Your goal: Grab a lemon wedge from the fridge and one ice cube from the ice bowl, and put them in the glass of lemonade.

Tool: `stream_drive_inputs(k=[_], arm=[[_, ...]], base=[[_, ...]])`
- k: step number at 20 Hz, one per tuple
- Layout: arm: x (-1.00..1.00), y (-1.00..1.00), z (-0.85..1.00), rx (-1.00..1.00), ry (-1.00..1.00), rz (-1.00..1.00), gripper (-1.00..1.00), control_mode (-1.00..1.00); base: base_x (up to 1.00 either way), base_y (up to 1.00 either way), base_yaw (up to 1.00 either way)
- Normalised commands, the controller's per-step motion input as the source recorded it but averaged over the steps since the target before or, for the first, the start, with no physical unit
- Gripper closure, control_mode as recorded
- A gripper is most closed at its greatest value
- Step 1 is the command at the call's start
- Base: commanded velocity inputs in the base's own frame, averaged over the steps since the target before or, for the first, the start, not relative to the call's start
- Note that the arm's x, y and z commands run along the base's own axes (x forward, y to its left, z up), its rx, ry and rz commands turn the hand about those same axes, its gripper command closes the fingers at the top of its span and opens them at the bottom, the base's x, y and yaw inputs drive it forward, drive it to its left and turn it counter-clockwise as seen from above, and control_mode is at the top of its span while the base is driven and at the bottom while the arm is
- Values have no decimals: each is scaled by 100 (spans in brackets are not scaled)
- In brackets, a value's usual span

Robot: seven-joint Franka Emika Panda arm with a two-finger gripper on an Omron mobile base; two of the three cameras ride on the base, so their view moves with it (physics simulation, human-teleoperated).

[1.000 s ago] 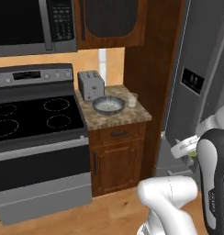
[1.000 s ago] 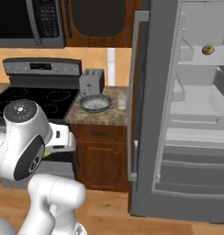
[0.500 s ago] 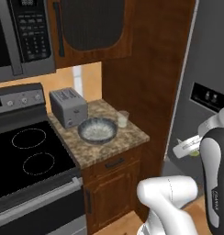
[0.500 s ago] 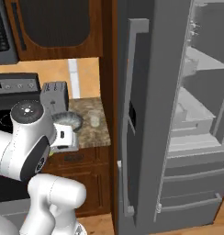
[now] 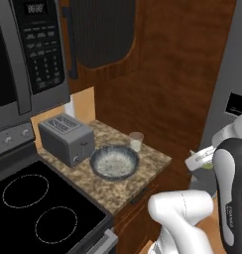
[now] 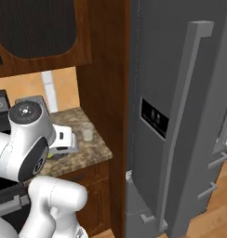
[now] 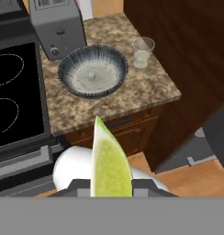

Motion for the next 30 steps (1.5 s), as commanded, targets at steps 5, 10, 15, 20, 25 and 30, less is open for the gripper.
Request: stream_drive_inputs(k=[5, 10, 15, 20, 25, 30], arm=[[0, 0, 0, 0, 0, 0, 100, 100], [0, 0, 0, 0, 0, 0, 100, -100], [1, 4, -1, -1, 0, 4, 100, -100], [13, 44, -14, -23, 0, 32, 100, -100], [5, 46, -8, -28, 7, 34, 100, -100], [8, 8, -17, -26, 20, 34, 100, -100]], base=[[49, 82, -37], [11, 16, -5], [0, 0, 0], [0, 0, 0], [0, 0, 0], [0, 0, 0]])
